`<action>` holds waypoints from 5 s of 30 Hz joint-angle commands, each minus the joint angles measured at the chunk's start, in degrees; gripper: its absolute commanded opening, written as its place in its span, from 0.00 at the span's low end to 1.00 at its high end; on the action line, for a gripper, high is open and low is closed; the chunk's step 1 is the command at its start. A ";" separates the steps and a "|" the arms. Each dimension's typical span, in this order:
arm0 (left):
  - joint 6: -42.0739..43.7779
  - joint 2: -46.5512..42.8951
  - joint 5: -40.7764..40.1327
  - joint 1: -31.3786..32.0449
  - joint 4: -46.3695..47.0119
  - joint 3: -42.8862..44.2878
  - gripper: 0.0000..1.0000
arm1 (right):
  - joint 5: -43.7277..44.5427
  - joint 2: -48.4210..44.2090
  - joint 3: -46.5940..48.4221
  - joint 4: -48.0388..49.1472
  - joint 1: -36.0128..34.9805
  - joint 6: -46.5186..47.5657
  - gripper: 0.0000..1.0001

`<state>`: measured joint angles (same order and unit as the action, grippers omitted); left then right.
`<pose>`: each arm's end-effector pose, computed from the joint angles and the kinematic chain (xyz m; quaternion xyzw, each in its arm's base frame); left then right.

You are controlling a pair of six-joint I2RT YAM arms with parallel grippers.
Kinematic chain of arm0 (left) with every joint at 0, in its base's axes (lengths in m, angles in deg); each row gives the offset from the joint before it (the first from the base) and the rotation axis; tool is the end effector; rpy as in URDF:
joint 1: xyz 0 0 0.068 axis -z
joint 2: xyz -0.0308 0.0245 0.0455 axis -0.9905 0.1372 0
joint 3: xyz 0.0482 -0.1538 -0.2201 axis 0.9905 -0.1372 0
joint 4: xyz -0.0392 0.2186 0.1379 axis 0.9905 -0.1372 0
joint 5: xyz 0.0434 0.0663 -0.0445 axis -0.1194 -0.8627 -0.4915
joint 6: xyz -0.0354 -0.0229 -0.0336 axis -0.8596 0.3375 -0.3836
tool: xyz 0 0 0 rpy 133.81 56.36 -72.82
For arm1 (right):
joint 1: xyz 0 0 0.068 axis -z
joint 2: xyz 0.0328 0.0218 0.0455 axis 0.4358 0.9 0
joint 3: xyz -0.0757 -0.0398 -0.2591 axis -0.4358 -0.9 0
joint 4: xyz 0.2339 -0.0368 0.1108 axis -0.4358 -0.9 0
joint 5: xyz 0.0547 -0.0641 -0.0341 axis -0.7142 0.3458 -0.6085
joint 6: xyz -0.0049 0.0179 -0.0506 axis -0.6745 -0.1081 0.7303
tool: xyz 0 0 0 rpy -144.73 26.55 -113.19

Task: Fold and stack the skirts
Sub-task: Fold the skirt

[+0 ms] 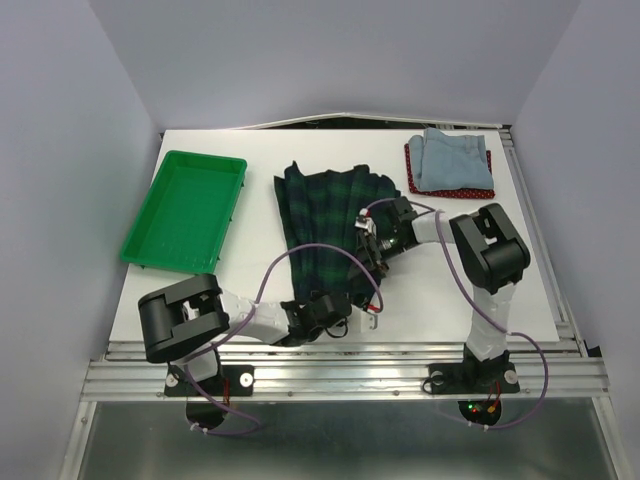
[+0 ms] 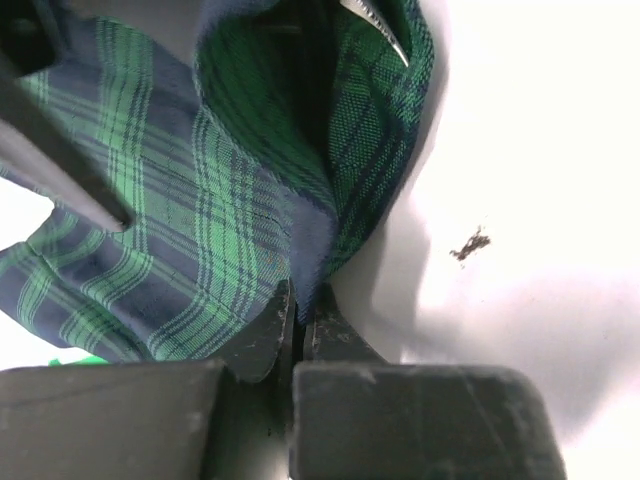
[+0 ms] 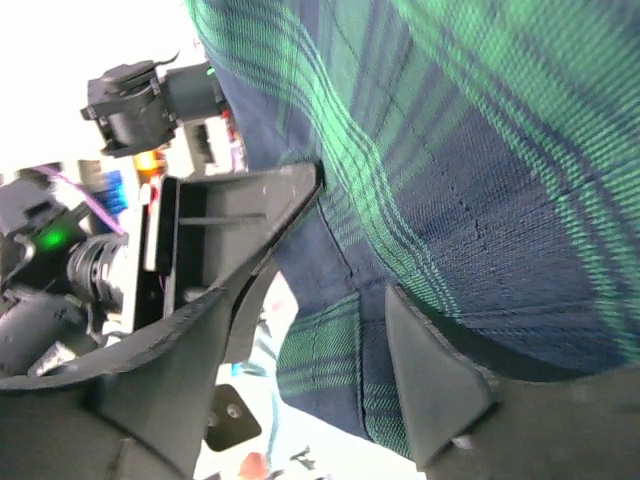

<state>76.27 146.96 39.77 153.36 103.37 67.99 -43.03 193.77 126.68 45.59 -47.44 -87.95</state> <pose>0.1049 -0.2642 0.1338 0.6861 0.5464 0.0769 0.4741 0.3093 0.1576 0.1025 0.1465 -0.8207 -0.5505 0.0435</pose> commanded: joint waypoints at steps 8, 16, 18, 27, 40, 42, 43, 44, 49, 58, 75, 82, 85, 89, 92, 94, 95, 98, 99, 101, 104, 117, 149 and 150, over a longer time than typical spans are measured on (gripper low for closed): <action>-9.35 -5.66 9.23 0.12 -22.26 8.11 0.00 | 23.67 0.95 31.83 -4.05 4.99 5.63 0.79; -16.30 -5.23 19.16 0.12 -39.39 19.80 0.00 | 28.28 17.57 49.87 -5.65 4.99 8.19 0.79; -16.65 -5.05 20.75 0.12 -41.78 21.65 0.00 | 27.48 21.34 51.98 -6.17 4.47 9.58 0.77; -17.71 -2.85 34.19 -1.45 -55.85 35.80 0.00 | 19.13 21.01 43.47 -9.86 -0.10 23.63 0.65; -12.70 6.20 51.86 -18.32 -69.56 57.34 0.00 | 11.84 10.73 27.82 -16.02 -3.27 37.10 0.48; -10.33 8.31 53.62 -21.83 -71.75 59.98 0.00 | 11.13 9.68 26.33 -17.16 -3.27 38.68 0.48; -9.28 9.01 54.15 -22.89 -72.28 60.68 0.00 | 10.96 9.67 26.15 -17.60 -3.27 38.95 0.47; -7.96 10.23 55.03 -23.86 -72.81 61.56 0.00 | 10.78 9.32 25.97 -18.30 -3.27 39.30 0.47; -5.93 14.63 56.62 -28.96 -72.82 62.62 0.00 | 10.08 8.88 25.27 -19.36 -3.79 40.27 0.45; -4.35 18.33 56.71 -33.36 -64.21 58.67 0.00 | 9.99 9.76 26.06 -19.98 -3.79 40.53 0.45; -4.96 24.66 52.93 -37.05 -50.94 51.55 0.00 | 14.99 11.87 28.43 -20.15 -3.79 39.13 0.46; -6.81 25.54 52.14 -37.67 -47.24 48.65 0.04 | 25.28 10.73 31.07 -17.08 -0.03 24.11 0.55; -6.98 26.15 51.78 -37.67 -46.27 48.38 0.12 | 26.60 7.93 31.24 -15.06 3.93 18.05 0.58; -7.25 26.50 51.35 -37.76 -45.74 48.56 0.28 | 28.44 5.20 32.30 -15.05 7.98 13.29 0.61; -7.77 26.94 50.99 -37.76 -45.83 49.61 0.36 | 29.41 2.13 32.39 -14.97 9.56 11.97 0.63; -7.78 27.12 50.99 -37.76 -46.36 50.14 0.38 | 28.46 0.45 32.30 -14.62 10.44 11.97 0.67; -7.60 27.21 50.73 -37.76 -47.06 50.84 0.38 | 26.10 -0.34 32.39 -14.61 11.14 11.97 0.68; -7.69 27.38 50.99 -38.02 -48.72 51.81 0.39 | 25.46 -4.20 32.65 -14.79 11.15 11.97 0.69; -7.69 27.38 51.43 -38.19 -49.60 53.12 0.42 | 25.37 -6.91 32.39 -14.79 11.67 12.32 0.69; -8.56 26.42 52.04 -38.63 -51.71 54.62 0.53 | 24.76 -10.00 31.51 -14.27 11.67 12.41 0.68; -12.07 23.00 53.10 -40.65 -52.95 58.05 0.78 | 20.71 -15.54 28.88 -13.91 11.67 9.51 0.68; -28.07 -0.73 63.88 -47.60 -49.96 48.75 0.99 | 2.61 -27.17 9.89 3.23 4.39 -3.24 0.63; -40.48 19.78 61.01 -56.57 -41.61 47.07 0.57 | 19.48 2.05 26.15 0.86 3.59 -4.09 0.75; -38.56 17.65 59.45 -56.56 -41.61 46.54 0.61 | 20.09 -2.67 25.71 0.68 3.59 -6.29 0.82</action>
<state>30.63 171.94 109.15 97.41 63.26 114.09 -27.58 200.39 150.72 48.49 -44.82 -91.25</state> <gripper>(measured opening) 0.525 0.707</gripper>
